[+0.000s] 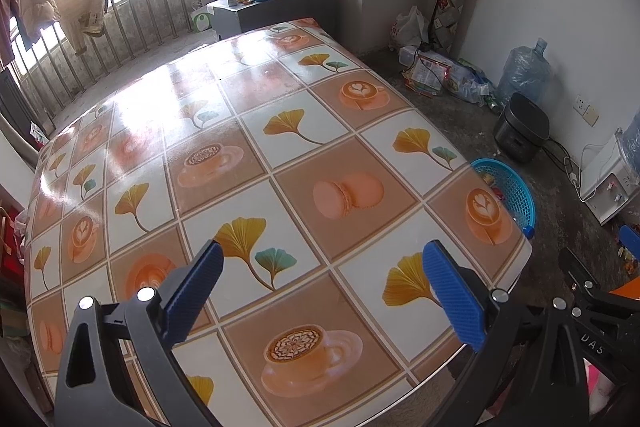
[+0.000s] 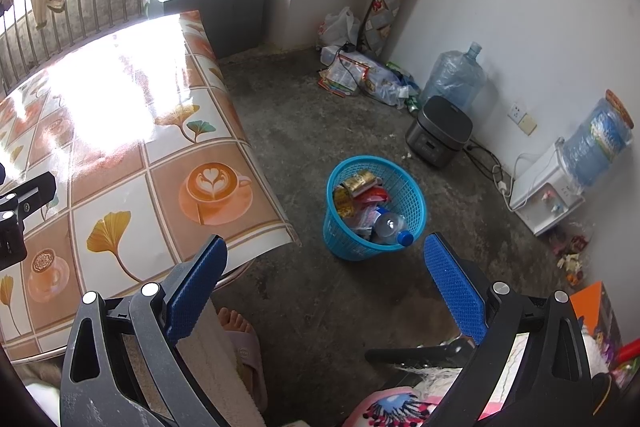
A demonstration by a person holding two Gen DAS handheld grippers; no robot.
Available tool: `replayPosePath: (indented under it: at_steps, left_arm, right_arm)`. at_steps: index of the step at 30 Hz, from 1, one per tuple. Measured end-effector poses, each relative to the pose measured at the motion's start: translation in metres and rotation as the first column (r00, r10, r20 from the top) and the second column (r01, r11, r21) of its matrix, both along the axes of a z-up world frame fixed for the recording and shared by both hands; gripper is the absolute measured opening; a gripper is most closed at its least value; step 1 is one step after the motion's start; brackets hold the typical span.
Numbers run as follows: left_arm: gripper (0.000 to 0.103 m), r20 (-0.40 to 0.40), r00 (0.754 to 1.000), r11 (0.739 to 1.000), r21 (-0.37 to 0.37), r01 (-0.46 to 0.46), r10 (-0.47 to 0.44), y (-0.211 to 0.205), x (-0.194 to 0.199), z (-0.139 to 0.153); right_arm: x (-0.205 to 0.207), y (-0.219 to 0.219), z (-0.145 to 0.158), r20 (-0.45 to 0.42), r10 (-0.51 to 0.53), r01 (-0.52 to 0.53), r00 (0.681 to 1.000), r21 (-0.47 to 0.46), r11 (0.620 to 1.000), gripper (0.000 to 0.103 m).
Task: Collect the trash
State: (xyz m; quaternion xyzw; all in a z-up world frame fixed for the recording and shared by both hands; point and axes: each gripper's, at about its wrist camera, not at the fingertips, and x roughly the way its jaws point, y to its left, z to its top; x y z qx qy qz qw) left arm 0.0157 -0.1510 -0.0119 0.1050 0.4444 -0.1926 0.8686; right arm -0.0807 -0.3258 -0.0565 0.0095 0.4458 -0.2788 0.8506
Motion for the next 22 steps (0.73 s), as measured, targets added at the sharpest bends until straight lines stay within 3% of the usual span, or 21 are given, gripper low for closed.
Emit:
replayPosePath:
  at_steps: [22]
  left_arm:
    - [0.098, 0.009, 1.0, 1.0, -0.01, -0.009, 0.009, 0.0031, -0.0047, 0.0025]
  right_arm:
    - [-0.0018, 0.0039, 0.0057, 0.011, -0.007, 0.007, 1.0, -0.006, 1.0, 0.095]
